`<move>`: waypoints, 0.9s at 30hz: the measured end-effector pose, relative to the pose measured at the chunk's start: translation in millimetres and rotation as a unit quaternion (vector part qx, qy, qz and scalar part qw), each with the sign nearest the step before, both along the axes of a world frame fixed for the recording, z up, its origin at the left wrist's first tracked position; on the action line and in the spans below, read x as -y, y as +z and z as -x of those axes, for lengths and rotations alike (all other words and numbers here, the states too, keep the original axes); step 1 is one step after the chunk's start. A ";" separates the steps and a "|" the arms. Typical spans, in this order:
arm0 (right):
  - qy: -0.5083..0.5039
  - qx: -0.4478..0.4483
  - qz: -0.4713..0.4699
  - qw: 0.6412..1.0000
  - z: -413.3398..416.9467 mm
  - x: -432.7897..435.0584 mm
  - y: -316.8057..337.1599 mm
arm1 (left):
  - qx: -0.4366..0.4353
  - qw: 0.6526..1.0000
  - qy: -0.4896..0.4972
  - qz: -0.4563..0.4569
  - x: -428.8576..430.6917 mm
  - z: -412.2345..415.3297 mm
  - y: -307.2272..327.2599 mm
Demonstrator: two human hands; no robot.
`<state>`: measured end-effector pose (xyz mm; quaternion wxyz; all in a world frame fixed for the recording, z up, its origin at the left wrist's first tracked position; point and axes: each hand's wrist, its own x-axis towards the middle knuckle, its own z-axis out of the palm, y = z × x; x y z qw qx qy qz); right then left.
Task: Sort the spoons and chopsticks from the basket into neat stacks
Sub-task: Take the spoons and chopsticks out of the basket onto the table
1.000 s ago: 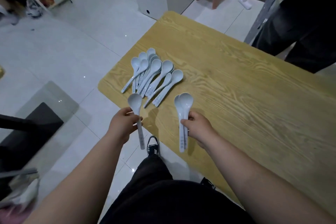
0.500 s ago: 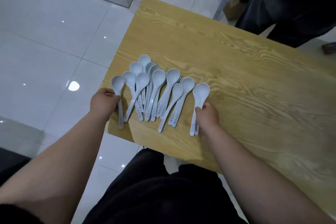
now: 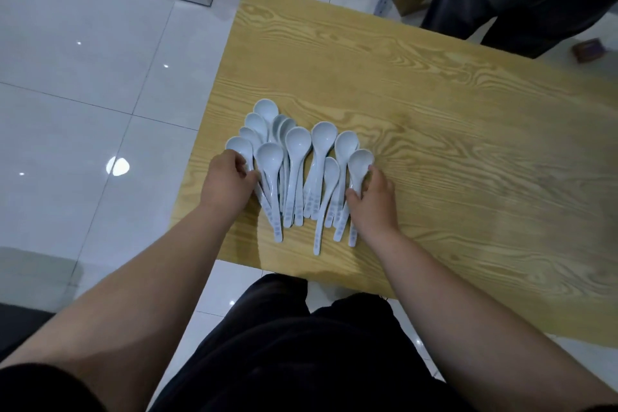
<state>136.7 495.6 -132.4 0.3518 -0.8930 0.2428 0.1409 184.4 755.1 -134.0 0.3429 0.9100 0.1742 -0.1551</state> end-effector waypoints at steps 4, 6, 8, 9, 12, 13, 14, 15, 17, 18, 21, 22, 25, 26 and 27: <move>0.079 -0.010 0.024 0.997 7.8 0.9 0.3 | 0.065 0.982 -0.170 -0.041 -1.1 19.6 -8.0; 0.106 -0.022 0.030 0.994 8.7 1.0 -0.6 | 0.075 0.971 -0.220 -0.058 -1.4 25.1 -12.0; 0.117 -0.022 0.033 0.992 7.3 1.5 0.5 | 0.069 0.971 -0.220 -0.058 0.1 25.1 -9.9; 0.119 -0.020 0.035 0.992 6.6 2.3 2.1 | 0.067 0.973 -0.212 -0.055 0.4 24.6 -8.4; 0.132 -0.018 0.041 0.990 6.5 6.4 5.3 | 0.099 0.964 -0.240 -0.065 -0.9 27.1 -6.6; 0.143 -0.023 0.044 0.988 6.8 7.9 6.2 | 0.109 0.953 -0.273 -0.074 -1.1 29.1 -6.8; 0.157 -0.030 0.050 0.986 6.8 9.1 6.9 | 0.110 0.943 -0.305 -0.083 -1.0 30.9 -7.0; 0.172 -0.037 0.057 0.983 6.6 10.3 7.6 | 0.104 0.936 -0.326 -0.088 -0.6 31.8 -6.3; 0.193 -0.049 0.070 0.978 6.3 11.0 8.7 | 0.093 0.933 -0.334 -0.098 0.5 31.6 -2.5; 0.199 -0.054 0.073 0.976 6.3 11.3 10.6 | 0.095 0.932 -0.334 -0.104 1.2 31.2 -0.8; 0.212 -0.067 0.071 0.972 8.7 14.1 17.6 | 0.107 0.927 -0.338 -0.120 2.0 29.7 3.1; 0.221 -0.069 0.069 0.970 10.0 15.9 21.0 | 0.112 0.926 -0.340 -0.122 3.5 29.1 5.9; 0.256 -0.062 0.057 0.963 17.6 25.2 32.9 | 0.132 0.916 -0.365 -0.099 15.6 32.2 20.0; 0.257 -0.057 0.048 0.963 22.8 29.6 37.4 | 0.136 0.914 -0.374 -0.080 22.1 34.5 26.5; 0.250 -0.055 0.034 0.966 29.7 35.0 42.6 | 0.134 0.915 -0.377 -0.057 29.9 37.8 34.2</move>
